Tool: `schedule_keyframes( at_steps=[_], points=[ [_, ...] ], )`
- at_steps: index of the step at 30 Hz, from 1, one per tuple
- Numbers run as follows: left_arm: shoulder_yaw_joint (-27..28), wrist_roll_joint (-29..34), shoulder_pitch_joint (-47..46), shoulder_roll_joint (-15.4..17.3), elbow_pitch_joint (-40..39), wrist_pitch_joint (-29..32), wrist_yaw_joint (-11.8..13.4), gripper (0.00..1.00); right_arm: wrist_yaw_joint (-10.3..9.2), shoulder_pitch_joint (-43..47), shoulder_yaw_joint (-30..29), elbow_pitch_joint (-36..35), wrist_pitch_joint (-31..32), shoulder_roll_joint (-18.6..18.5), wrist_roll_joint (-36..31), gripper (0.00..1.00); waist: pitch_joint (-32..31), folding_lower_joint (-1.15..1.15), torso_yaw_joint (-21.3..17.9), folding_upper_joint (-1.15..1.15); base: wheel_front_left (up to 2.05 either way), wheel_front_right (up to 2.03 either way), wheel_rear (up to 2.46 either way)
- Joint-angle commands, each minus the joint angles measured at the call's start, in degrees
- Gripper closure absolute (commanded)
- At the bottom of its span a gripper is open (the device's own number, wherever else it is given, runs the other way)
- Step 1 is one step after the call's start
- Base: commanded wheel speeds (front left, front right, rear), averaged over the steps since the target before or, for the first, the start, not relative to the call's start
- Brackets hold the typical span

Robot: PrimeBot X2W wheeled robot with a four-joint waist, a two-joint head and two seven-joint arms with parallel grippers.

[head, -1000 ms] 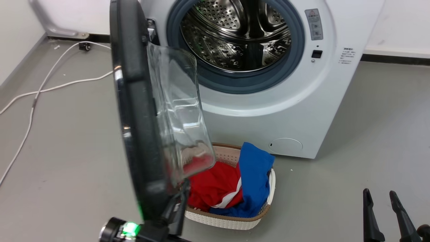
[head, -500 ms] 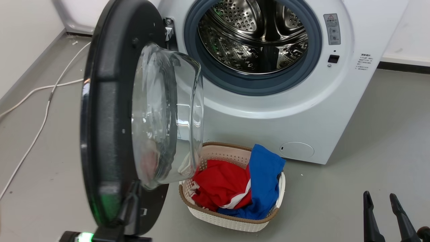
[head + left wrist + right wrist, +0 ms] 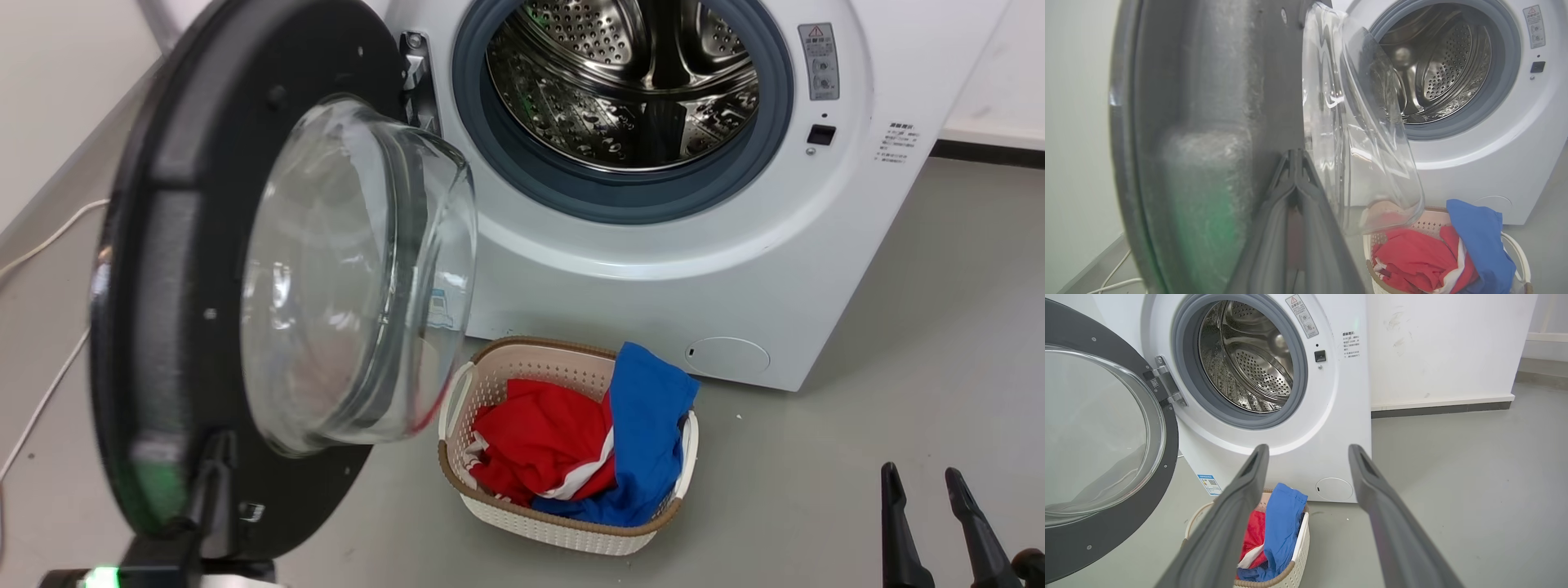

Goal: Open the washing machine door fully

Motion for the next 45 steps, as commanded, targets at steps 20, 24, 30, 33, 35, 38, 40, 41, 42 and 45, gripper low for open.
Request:
schedule_keyframes(
  at_steps=[20,24,30,33,35,38,40,41,42,45],
  points=[
    [13.32,-3.54,-4.91,3.45,3.84,0.15,1.53,1.0,0.01,-3.22,-0.34,-1.07,-0.13,0.08,-1.51,0.0,5.56,0.0,-1.37,0.0,0.0,0.0,0.0],
    [15.41,-4.11,-6.66,4.4,5.53,0.15,0.91,1.0,0.01,-3.92,-0.47,-1.22,-0.12,0.08,-1.89,0.0,6.56,0.0,-1.52,0.0,0.0,0.0,0.0],
    [18.34,-5.0,-9.79,5.7,9.18,0.15,-0.01,1.0,0.01,-4.8,-0.61,-1.41,-0.12,0.08,-2.5,0.0,7.99,0.0,-1.77,0.0,0.0,0.0,0.0],
    [19.98,-5.45,-11.14,6.38,11.29,0.16,-0.53,1.0,0.01,-5.18,-0.68,-1.53,-0.12,0.08,-2.67,0.0,8.56,0.0,-1.95,0.0,0.0,0.0,0.0],
    [20.78,-5.5,-11.95,6.67,12.49,0.16,-0.73,1.0,0.01,-5.23,-0.73,-1.57,-0.13,0.08,-2.72,0.0,8.92,0.0,-2.04,0.0,0.0,0.0,0.0],
    [22.47,-6.13,-13.47,7.84,14.95,0.16,-1.54,1.0,0.0,-5.58,-0.73,-1.6,-0.12,0.08,-3.0,0.0,9.52,0.0,-2.21,0.0,0.0,0.0,0.0],
    [23.21,-6.37,-14.52,8.45,16.73,0.15,-2.35,1.0,0.01,-5.95,-0.75,-1.66,-0.12,0.08,-3.08,0.0,9.92,0.0,-2.32,0.0,0.0,0.0,0.0],
    [23.5,-6.34,-15.09,8.61,17.45,0.15,-2.75,1.0,0.01,-6.03,-0.76,-1.69,-0.13,0.08,-3.21,0.0,10.12,0.0,-2.36,0.0,0.0,0.0,0.0],
    [23.76,-6.39,-15.66,8.77,18.11,0.15,-2.96,1.0,0.0,-6.09,-0.76,-1.73,-0.13,0.08,-3.23,0.0,10.33,0.0,-2.38,0.0,0.0,0.0,0.0],
    [24.74,-6.51,-17.56,9.51,20.04,0.16,-3.87,1.0,0.01,-6.59,-0.64,-1.9,-0.12,0.08,-3.53,0.0,11.09,0.0,-2.56,0.0,0.0,0.0,0.0]
  ],
)
